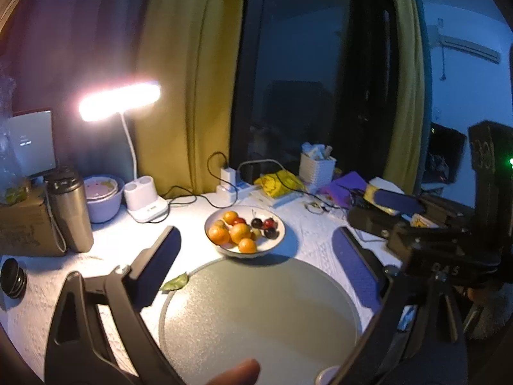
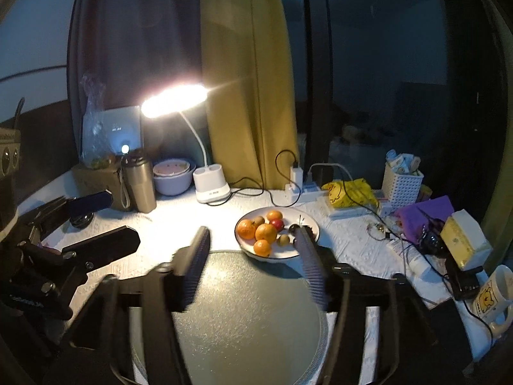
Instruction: Organize fruits
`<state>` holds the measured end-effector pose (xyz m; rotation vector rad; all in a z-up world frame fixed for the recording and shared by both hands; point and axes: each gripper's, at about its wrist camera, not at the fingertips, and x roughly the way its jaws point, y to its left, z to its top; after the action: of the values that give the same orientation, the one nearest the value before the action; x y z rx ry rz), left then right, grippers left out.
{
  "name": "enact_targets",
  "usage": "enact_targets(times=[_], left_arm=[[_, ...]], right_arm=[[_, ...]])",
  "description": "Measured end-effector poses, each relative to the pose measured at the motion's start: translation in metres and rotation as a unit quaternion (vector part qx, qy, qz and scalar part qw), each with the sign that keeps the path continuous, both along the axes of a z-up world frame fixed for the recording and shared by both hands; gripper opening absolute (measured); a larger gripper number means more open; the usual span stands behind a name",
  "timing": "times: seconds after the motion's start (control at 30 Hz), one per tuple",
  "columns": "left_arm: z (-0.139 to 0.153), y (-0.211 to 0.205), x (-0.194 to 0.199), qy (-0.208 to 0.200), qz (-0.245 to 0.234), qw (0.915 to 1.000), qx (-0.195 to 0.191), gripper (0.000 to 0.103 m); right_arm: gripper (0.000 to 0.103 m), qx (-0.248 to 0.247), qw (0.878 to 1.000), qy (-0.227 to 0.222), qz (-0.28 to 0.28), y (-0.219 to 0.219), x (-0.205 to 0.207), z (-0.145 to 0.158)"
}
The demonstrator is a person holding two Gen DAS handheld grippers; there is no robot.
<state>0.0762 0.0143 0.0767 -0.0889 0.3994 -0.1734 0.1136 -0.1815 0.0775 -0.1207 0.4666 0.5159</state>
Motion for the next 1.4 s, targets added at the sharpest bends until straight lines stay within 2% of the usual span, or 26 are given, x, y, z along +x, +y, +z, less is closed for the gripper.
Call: enact_targets(times=[0.13, 0.4, 0.63, 1.4], left_arm=[[0.004, 0.0, -0.001, -0.013, 0.022, 0.9997, 0.007, 0.096], [0.012, 0.0, 0.0, -0.043, 0.057, 0.9974, 0.016, 0.096], [0.013, 0.005, 0.009, -0.044, 0.075, 0.9961, 0.017, 0.096], [0.014, 0.007, 0.023, -0.043, 0.077, 0.9959, 0.02, 0.096]], right_arm=[[0.074, -0.005, 1.0, -0.013, -0.013, -0.009, 0.001, 0.005], [0.074, 0.006, 1.0, -0.024, -0.005, -0.019, 0.012, 0.013], [0.074, 0.006, 1.0, -0.02, 0.004, -0.019, 0.027, 0.014], [0.074, 0.013, 1.0, -0.014, 0.003, -0.021, 0.047, 0.011]])
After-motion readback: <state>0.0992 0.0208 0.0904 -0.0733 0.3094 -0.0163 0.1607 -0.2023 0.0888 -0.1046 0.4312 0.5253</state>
